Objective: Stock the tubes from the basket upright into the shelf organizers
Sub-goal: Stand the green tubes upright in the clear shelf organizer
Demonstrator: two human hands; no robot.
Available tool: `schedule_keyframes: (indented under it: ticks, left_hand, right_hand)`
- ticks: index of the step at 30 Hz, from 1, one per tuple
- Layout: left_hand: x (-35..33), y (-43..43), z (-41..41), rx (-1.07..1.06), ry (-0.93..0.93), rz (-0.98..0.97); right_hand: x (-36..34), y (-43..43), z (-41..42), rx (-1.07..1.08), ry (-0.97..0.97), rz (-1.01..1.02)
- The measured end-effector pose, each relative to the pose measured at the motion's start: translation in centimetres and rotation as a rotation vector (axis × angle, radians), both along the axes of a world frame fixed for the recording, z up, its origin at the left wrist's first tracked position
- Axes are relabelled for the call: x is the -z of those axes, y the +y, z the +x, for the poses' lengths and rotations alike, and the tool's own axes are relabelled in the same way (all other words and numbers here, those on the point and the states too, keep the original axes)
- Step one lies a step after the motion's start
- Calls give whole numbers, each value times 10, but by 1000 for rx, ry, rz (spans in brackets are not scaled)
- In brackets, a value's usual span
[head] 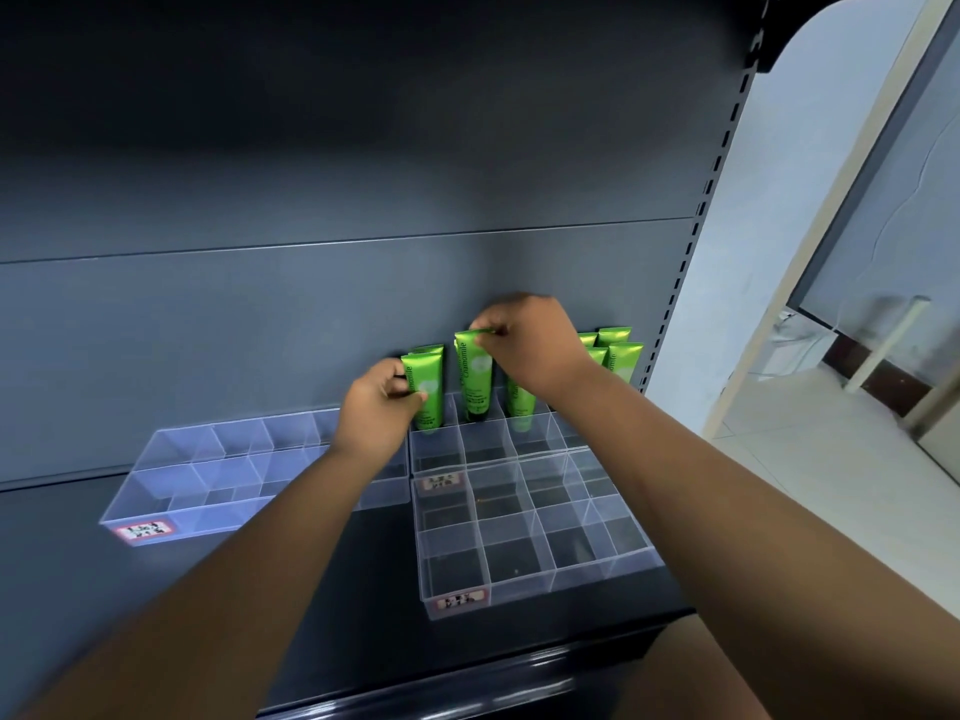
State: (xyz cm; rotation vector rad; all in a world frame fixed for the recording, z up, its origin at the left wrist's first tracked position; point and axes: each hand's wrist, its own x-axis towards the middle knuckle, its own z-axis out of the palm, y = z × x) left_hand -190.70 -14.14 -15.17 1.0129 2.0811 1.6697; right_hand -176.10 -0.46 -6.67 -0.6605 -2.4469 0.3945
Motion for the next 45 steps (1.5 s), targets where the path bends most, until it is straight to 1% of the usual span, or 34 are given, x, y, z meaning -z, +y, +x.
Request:
schedule_keyframes:
  ticks: [3, 6, 11, 15, 20, 26, 35, 42, 45]
  left_hand:
    - [11, 1, -3, 8, 5, -51]
    - [18, 1, -6, 9, 9, -84]
    - [16, 0, -6, 24, 24, -99]
    - [16, -2, -9, 31, 35, -96]
    - [15, -5, -7, 11, 30, -77]
    - [11, -3, -3, 32, 24, -75]
    - [12, -3, -3, 3, 71, -129]
    - [12, -8, 3, -15, 106, -184]
    - [9, -10, 7, -19, 97, -201]
  right_hand:
    - [2, 1, -1, 13, -11, 10]
    - [8, 2, -2, 21, -65, 31]
    - [23, 5, -3, 46, -166, 122]
    - [34, 6, -6, 58, -246, 144]
    - [39, 5, -11, 74, -295, 184]
    - [44, 8, -13, 80, -291, 155]
    - [44, 6, -10, 124, -203, 62]
    - [43, 2, -10, 132, -231, 82]
    - [41, 3, -8, 136, -223, 59]
